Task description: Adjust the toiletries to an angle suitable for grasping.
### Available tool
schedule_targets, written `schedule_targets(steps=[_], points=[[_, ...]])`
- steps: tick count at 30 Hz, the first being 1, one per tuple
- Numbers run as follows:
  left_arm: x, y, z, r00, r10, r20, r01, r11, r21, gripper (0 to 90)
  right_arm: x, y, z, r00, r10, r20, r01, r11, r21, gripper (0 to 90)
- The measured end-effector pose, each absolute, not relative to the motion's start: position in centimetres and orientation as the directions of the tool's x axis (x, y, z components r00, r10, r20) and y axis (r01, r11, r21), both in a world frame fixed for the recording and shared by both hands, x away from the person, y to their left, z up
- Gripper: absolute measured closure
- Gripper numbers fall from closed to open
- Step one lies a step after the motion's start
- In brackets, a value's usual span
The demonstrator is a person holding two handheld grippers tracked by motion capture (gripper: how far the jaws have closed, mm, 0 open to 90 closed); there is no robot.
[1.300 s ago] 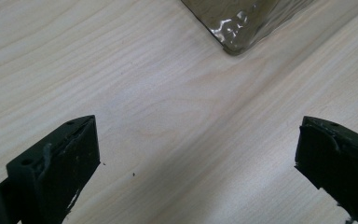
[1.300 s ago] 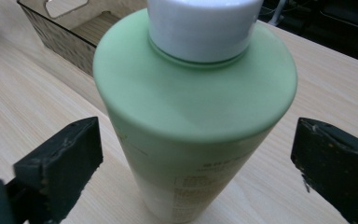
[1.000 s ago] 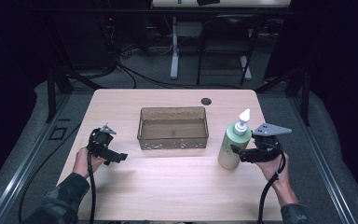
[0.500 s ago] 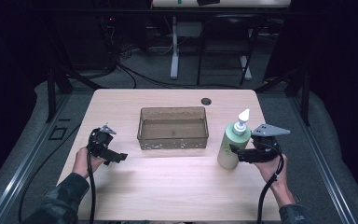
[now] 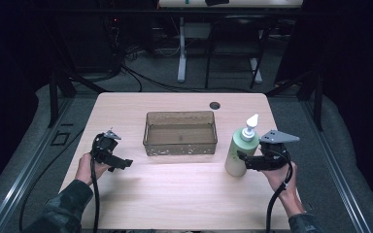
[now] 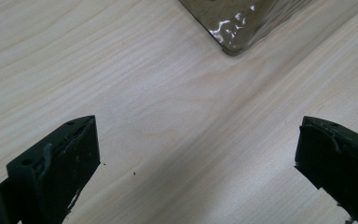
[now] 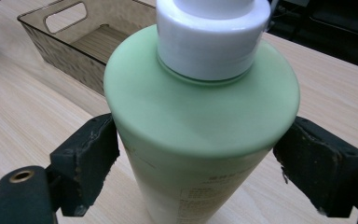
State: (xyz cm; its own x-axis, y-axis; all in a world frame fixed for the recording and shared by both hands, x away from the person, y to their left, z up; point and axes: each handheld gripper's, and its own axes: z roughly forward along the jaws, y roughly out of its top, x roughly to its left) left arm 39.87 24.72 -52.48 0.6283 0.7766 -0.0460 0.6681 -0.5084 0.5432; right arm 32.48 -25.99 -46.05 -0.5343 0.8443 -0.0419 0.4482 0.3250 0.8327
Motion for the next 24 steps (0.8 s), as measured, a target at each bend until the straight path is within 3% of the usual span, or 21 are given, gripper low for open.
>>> schedule_targets(steps=[12, 15, 24], points=[[39.87, 24.74, -52.42, 0.631, 0.774, -0.045, 0.667, -0.513, 0.54, 0.0, 32.05, -25.24, -46.02, -0.523, 0.852, -0.019, 0.47, 0.306, 0.828, 15.9], [39.87, 24.7, -52.44, 0.632, 0.774, -0.044, 0.668, -0.514, 0.539, 0.0, 31.86, -25.16, -45.89, -0.526, 0.85, -0.036, 0.453, 0.316, 0.834, 27.3], [39.86, 24.64, -52.47, 0.633, 0.773, -0.048, 0.668, -0.513, 0.539, 0.0, 32.31, -25.85, -46.03, -0.53, 0.848, -0.018, 0.444, 0.295, 0.846, 14.9]])
